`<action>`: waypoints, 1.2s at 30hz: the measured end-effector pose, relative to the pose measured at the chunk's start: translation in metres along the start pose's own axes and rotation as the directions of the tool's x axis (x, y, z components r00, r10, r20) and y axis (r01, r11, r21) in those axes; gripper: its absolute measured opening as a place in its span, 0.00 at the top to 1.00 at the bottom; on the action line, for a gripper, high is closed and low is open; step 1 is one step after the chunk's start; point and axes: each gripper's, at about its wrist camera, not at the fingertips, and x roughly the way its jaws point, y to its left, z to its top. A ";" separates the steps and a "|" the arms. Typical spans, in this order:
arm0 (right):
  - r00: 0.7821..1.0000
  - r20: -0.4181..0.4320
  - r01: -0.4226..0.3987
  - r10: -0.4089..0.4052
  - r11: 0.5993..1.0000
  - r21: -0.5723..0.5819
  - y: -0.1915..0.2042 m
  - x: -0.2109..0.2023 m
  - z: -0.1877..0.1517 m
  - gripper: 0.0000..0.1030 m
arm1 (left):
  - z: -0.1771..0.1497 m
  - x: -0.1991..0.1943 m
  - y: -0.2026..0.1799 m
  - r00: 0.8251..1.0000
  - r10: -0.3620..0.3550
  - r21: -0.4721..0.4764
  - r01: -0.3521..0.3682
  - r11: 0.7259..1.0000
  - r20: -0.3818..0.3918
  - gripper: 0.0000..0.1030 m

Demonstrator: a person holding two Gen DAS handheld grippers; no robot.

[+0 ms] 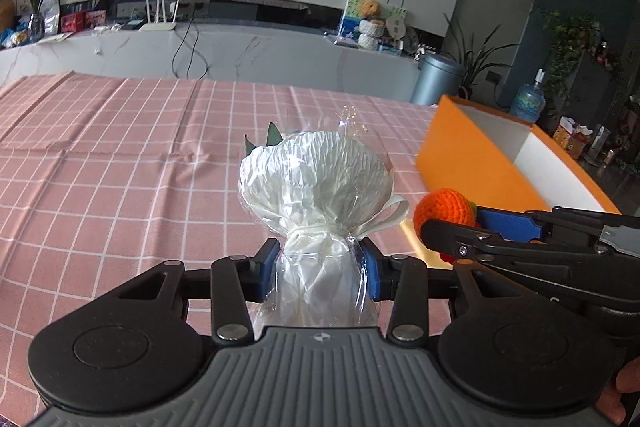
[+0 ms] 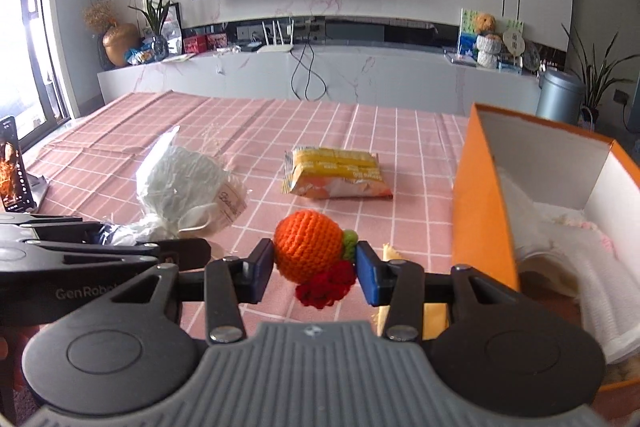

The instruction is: Organize soft objects

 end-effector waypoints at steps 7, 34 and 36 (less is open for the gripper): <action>0.998 0.067 0.015 -0.015 1.000 0.006 -0.014 -0.045 0.002 0.57 | 0.009 -0.021 -0.028 0.997 -0.040 0.061 0.037 0.997 0.062 0.54; 0.967 0.093 0.231 -0.237 0.971 0.066 -0.136 -0.120 0.007 0.57 | 0.045 0.030 -0.153 0.948 -0.318 0.236 0.307 0.922 0.009 0.54; 0.967 0.078 0.241 -0.244 0.969 0.044 -0.144 -0.116 0.010 0.57 | 0.047 0.041 -0.160 0.948 -0.317 0.252 0.309 0.917 -0.009 0.54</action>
